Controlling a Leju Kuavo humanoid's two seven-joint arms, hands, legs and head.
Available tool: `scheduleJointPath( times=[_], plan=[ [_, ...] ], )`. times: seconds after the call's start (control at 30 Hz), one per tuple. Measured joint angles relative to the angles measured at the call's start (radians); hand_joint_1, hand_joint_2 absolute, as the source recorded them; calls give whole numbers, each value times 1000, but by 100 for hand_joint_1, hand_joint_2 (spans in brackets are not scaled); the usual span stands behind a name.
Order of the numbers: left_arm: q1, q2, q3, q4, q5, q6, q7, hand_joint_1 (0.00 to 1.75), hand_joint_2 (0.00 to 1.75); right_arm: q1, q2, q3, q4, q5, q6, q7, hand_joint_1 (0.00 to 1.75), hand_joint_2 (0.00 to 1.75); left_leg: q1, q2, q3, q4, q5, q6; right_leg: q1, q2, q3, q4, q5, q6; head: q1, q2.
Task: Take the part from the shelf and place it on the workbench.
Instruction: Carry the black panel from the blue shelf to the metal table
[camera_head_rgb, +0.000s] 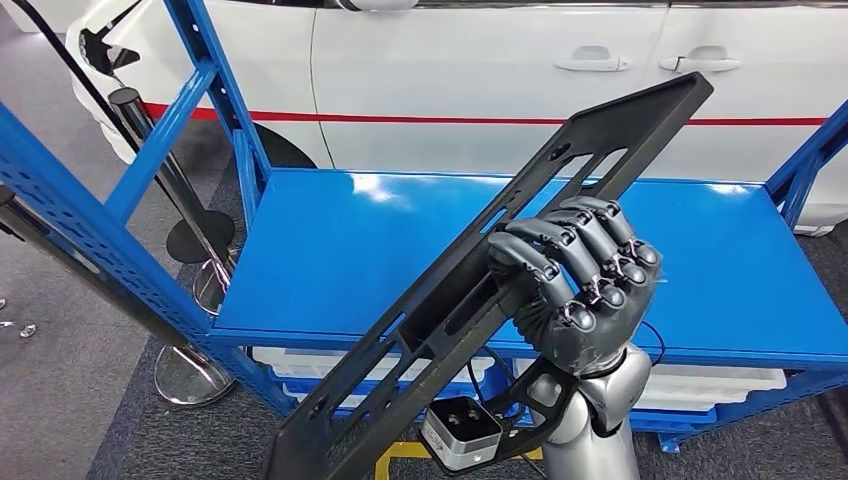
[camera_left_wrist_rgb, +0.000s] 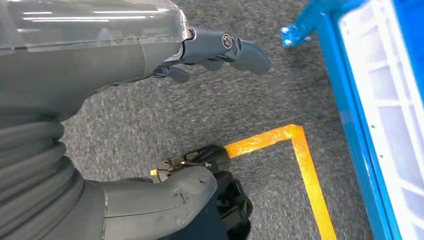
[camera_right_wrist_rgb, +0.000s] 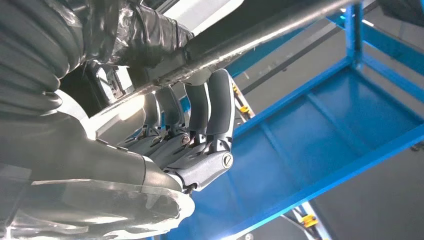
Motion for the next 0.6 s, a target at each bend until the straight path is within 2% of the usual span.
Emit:
scheduleJointPath(
  times=[0.07,0.17,0.2,0.23,0.27,0.33,0.37,0.4,0.5,0.53,0.6],
  plan=[
    [1,0,1,0,7,-1,11,0,175,1,0,2,3,-6,0,0,175,175,4,1,6,-13,8,12,0,0,-17,42,-29,9,0,0],
    [3,0,2,0,10,-12,33,0,175,13,0,5,18,-21,0,6,175,175,4,1,5,-16,11,20,-2,1,-105,219,-115,18,0,0],
    [5,0,3,0,10,-16,40,0,175,19,-2,7,25,-24,0,13,175,175,3,1,4,-15,10,20,-4,0,-125,257,-123,20,0,0],
    [8,0,3,0,10,-19,45,0,175,24,-4,11,31,-25,0,21,175,175,3,1,4,-14,10,20,-5,0,-129,262,-112,21,0,0],
    [9,0,3,0,10,-20,49,0,175,26,-5,15,37,-26,0,28,175,175,3,1,4,-11,8,19,-6,0,-112,228,-84,20,0,0],
    [11,0,3,0,10,-22,51,0,175,27,-7,23,44,-27,0,36,175,175,2,-1,3,-3,4,13,-6,0,-45,96,-23,15,0,0],
    [11,0,3,0,10,-22,52,0,175,27,-8,26,47,-28,0,37,175,175,1,-1,1,1,1,8,-5,0,-20,42,-5,11,0,0],
    [11,0,3,0,10,-23,52,0,175,27,-8,29,50,-28,0,38,175,175,-1,-2,-1,4,-1,4,-3,0,-6,11,0,6,0,0],
    [11,0,3,0,10,-25,52,0,175,27,-8,33,56,-29,0,36,175,175,1,-1,-2,6,-4,-12,-1,2,-3,-2,1,-10,0,0],
    [11,0,3,0,7,-27,52,0,175,28,-8,33,58,-31,0,31,175,175,2,-1,-6,18,-13,-18,-2,1,-1,-6,3,-16,0,0],
    [11,0,1,0,-5,-34,53,0,175,32,-7,34,61,-38,0,18,175,175,6,0,-37,90,-58,-27,-6,-2,3,-12,6,-26,0,0]
  ],
)
